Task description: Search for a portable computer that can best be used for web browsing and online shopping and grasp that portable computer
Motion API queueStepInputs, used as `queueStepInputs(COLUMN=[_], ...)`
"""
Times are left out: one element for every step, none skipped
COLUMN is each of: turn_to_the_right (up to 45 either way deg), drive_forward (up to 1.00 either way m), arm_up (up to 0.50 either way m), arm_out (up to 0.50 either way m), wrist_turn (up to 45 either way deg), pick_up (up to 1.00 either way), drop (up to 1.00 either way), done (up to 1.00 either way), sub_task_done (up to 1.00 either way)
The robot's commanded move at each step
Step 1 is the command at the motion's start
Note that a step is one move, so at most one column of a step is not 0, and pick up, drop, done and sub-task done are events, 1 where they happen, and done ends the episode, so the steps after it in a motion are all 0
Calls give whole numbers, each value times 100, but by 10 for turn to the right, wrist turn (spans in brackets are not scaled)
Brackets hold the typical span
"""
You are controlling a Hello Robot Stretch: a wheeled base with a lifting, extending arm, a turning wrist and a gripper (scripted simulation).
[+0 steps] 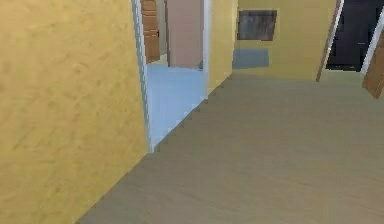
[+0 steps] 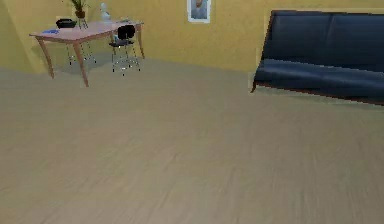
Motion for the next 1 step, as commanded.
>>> queueStepInputs(turn_to_the_right=[30], drive_forward=[0], arm_up=[0], arm_out=[0], wrist_turn=[0], pick_up=[0], drop=[0], done=[0], sub_task_done=[0])
